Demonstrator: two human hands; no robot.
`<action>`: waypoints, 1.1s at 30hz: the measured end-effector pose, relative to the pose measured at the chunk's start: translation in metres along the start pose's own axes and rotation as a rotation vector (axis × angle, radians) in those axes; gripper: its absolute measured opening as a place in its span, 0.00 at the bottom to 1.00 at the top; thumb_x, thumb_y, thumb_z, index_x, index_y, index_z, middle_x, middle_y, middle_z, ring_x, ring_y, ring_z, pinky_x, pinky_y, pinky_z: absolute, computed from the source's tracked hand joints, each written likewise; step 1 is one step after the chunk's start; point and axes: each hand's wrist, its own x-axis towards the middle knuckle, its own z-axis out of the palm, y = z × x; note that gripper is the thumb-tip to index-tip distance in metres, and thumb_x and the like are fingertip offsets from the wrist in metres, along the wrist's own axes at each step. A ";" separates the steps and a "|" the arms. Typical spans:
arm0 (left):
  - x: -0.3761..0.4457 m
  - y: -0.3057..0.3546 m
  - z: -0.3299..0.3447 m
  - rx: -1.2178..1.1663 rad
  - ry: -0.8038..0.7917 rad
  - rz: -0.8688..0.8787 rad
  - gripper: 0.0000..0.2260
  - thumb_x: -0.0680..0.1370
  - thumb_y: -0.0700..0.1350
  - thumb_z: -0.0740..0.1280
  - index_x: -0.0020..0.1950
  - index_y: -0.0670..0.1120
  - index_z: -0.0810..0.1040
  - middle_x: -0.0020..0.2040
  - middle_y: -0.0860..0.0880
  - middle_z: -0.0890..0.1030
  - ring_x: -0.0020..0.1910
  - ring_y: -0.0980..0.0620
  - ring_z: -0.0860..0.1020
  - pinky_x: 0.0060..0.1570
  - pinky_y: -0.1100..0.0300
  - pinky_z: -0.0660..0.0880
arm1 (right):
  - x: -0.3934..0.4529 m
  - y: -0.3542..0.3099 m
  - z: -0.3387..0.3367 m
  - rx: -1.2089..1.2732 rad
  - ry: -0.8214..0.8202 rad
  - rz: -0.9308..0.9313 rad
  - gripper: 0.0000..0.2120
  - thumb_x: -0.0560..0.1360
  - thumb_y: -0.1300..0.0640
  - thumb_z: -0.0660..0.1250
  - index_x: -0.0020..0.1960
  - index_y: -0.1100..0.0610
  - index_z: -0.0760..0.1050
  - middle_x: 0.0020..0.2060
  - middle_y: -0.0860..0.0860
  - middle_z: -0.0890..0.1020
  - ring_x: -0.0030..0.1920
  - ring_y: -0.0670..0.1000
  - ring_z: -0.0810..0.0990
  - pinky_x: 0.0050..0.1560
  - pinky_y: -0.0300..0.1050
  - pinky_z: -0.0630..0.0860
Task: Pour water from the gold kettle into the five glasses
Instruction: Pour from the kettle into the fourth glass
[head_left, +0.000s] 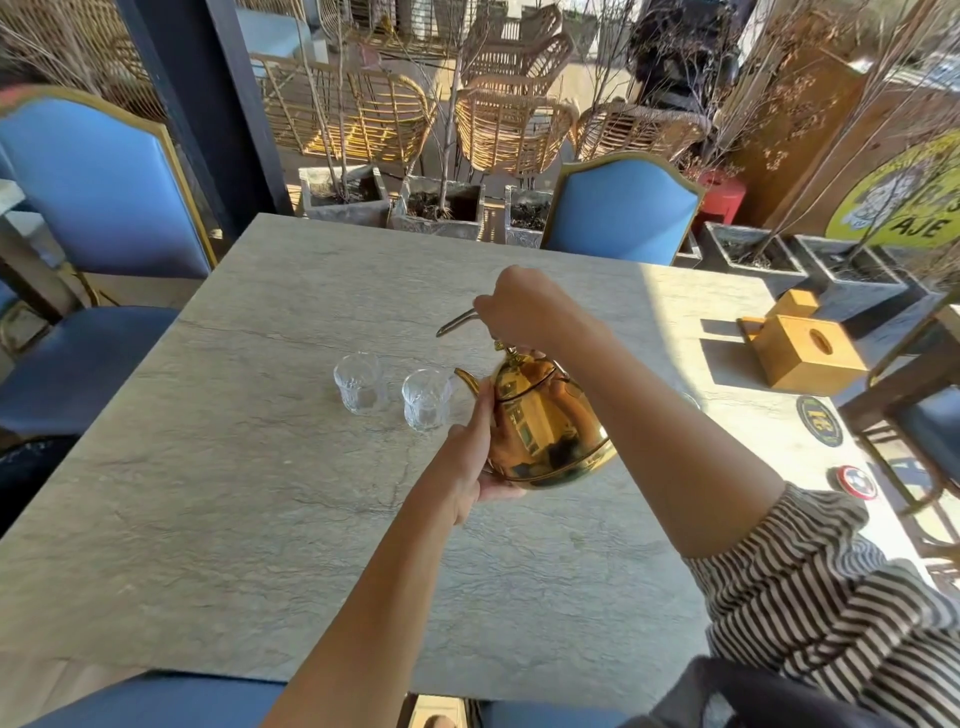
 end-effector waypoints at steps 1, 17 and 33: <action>-0.001 0.001 0.001 -0.002 -0.003 -0.002 0.30 0.78 0.71 0.58 0.54 0.46 0.81 0.48 0.44 0.85 0.45 0.48 0.85 0.30 0.53 0.85 | 0.000 0.000 -0.001 -0.005 -0.003 -0.001 0.14 0.79 0.56 0.58 0.35 0.58 0.70 0.37 0.55 0.79 0.35 0.54 0.78 0.35 0.46 0.76; 0.001 -0.001 0.001 0.047 -0.018 0.012 0.28 0.78 0.71 0.57 0.52 0.47 0.81 0.49 0.45 0.85 0.60 0.40 0.85 0.50 0.43 0.85 | 0.001 0.008 0.004 -0.021 0.034 0.014 0.16 0.79 0.55 0.58 0.35 0.58 0.70 0.31 0.52 0.76 0.28 0.50 0.73 0.29 0.41 0.70; 0.028 -0.020 -0.030 0.049 0.141 0.068 0.53 0.53 0.78 0.71 0.63 0.39 0.82 0.54 0.39 0.89 0.52 0.43 0.88 0.47 0.43 0.87 | -0.001 0.037 0.059 0.211 0.154 0.074 0.25 0.79 0.49 0.58 0.35 0.67 0.77 0.33 0.59 0.83 0.28 0.52 0.73 0.29 0.43 0.70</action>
